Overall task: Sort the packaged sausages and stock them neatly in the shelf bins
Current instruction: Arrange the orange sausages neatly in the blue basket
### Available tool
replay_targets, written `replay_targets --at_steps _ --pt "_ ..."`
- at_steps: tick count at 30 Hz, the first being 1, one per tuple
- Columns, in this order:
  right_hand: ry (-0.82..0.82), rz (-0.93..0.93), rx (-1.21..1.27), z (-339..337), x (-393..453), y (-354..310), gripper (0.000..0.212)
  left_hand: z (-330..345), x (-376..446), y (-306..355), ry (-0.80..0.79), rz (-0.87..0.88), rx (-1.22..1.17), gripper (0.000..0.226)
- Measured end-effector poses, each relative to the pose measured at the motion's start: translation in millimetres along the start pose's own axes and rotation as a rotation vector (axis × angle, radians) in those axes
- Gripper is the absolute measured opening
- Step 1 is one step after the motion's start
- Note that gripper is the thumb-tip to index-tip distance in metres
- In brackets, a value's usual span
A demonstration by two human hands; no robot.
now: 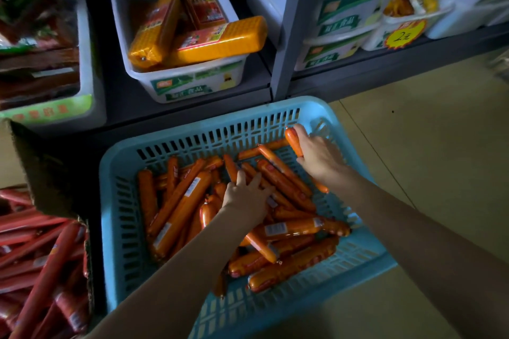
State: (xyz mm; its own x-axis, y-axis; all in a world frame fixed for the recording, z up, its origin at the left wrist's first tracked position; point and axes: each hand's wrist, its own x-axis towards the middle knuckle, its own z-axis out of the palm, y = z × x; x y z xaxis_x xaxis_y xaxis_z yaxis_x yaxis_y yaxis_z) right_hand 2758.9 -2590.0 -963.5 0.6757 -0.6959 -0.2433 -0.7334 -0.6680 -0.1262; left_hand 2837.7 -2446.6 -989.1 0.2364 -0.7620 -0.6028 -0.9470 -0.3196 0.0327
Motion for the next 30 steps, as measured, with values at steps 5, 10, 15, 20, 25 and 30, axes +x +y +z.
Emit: replay_targets --at_steps 5,10,15,20,25,30 --pt "-0.127 -0.209 -0.033 12 -9 -15 0.031 -1 -7 -9 0.037 0.024 0.124 0.06" --pt "-0.131 -0.164 -0.043 40 -18 -19 0.053 5 -16 -24 0.081 0.08 0.057 0.051" --pt "-0.148 -0.062 -0.082 35 -23 -39 0.028 -7 -28 -39 0.049 0.164 -0.024 0.048" --pt "-0.122 0.018 -0.064 44 -23 -39 0.034 6 -27 -48 0.1 0.184 -0.149 0.041" --pt "-0.023 0.032 0.16 29 -24 -30 0.027 18 -20 -59 0.204 0.168 -0.22 0.022" --pt "0.097 0.166 0.168 -16 -11 -17 0.034 34 4 -63 0.065 0.092 -0.209 0.025"
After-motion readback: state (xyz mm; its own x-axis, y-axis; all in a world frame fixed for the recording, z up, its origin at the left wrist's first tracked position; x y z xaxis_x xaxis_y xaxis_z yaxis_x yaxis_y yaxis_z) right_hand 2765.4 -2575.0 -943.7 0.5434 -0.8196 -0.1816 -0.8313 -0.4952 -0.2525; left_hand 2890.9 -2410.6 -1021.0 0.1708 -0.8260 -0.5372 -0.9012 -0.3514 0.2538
